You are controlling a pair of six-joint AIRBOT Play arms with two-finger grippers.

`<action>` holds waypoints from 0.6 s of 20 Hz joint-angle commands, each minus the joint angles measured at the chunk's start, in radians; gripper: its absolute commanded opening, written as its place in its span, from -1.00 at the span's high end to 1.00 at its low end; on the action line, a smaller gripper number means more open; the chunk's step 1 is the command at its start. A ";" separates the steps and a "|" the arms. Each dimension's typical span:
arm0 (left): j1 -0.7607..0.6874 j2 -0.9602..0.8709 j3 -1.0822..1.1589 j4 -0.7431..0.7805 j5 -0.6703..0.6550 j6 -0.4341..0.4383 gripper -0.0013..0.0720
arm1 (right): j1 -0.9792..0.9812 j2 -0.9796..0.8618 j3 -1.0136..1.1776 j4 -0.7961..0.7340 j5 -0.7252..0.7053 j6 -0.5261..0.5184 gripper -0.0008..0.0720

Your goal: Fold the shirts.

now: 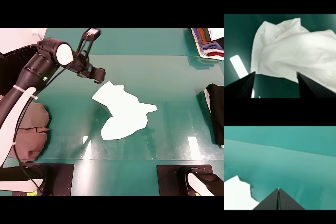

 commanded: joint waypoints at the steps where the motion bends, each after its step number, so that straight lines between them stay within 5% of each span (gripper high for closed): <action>1: 0.127 -0.103 -0.056 -0.203 0.009 0.032 -0.71 | 0.008 -0.033 0.000 0.006 0.038 0.001 0.94; 8: 0.121 -0.275 -0.068 -0.365 0.010 0.159 -0.70 | 0.075 -0.138 0.000 0.005 0.065 0.038 0.94; 9: 0.121 -0.278 -0.068 -0.365 0.011 0.170 -0.48 | 0.068 -0.148 0.000 0.003 0.082 0.053 0.94; 11: 0.127 -0.277 -0.060 -0.361 0.018 0.170 0.71 | 0.048 -0.169 0.000 0.004 0.143 0.053 0.94; 12: 0.137 -0.276 -0.047 -0.359 0.011 0.170 0.89 | 0.036 -0.180 -0.001 0.004 0.183 0.054 0.94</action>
